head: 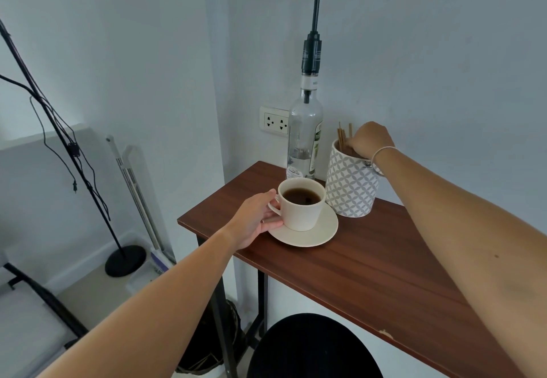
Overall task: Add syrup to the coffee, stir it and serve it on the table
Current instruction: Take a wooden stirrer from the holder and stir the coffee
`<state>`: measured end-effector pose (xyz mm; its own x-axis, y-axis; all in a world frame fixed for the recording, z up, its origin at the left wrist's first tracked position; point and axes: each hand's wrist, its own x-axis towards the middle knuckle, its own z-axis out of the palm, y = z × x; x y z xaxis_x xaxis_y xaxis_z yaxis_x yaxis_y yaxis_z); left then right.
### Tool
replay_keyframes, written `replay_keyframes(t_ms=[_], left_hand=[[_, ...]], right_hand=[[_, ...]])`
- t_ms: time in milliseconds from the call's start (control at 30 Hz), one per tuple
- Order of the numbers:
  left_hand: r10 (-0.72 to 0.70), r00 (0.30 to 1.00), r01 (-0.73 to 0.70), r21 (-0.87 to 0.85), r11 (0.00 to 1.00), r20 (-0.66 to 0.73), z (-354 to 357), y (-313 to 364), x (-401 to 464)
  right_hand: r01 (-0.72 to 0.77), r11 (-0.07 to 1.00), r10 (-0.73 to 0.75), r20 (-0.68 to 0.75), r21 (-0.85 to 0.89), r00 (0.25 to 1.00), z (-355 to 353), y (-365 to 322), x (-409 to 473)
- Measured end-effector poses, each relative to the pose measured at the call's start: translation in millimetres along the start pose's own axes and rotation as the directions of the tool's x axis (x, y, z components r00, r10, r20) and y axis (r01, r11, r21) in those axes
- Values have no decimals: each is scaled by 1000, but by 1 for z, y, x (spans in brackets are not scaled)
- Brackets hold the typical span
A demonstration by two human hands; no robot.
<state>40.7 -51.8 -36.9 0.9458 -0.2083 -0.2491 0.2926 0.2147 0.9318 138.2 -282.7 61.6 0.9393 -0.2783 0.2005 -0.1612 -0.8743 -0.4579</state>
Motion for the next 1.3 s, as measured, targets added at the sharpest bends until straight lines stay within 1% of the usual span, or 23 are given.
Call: replay_keyframes(t_ms=[67,133,233,267,433,567,667,800,900,967,1133,1300], left_hand=[[6,1000,-6,0,1000,8,0,0,0],[7,1000,-7,2,1000,5,-1,0,0],[6,1000,-6,-5,1000,0,-1,0,1],[7,1000,-7,-7,1000,3,-1,0,1],[10,1000,-10,5,1000,8,0,0,1],[11,1000,-11,-1,1000,10,0,0,1],[16,1000,-16,1,1000,13,-1,0,1],[8,1000,-9,-8,1000,-7,0,0,0],[8,1000,-8,-1,1000,-8,0,1,-1],[2,1000,-2,-3,1000,-9,0,1,-2],[-5,1000,5,-6,1000,-20,0,1,-3],[-1,1000,1,-15,1000,-24,0,0,-3]], right_hand=[[36,998,-34,-37,46,999,-8,0,-4],[92,985,-77,-106,144,991,-20,-2,-11],[182,918,-97,-246,352,964,-40,-6,-21],[220,893,-107,-290,393,951,-47,-8,-24],[399,788,-161,-468,469,869,-78,-22,-36],[508,706,-228,-520,493,823,-88,-36,-49],[530,677,-271,-496,511,825,-87,-47,-63],[502,698,-335,-387,511,859,-65,-53,-83],[510,745,-412,-306,430,858,-42,-50,-94],[525,762,-448,-276,379,850,-29,-48,-99],[543,768,-482,-251,341,839,-16,-47,-106],[593,778,-563,-189,209,805,-22,-46,-107]])
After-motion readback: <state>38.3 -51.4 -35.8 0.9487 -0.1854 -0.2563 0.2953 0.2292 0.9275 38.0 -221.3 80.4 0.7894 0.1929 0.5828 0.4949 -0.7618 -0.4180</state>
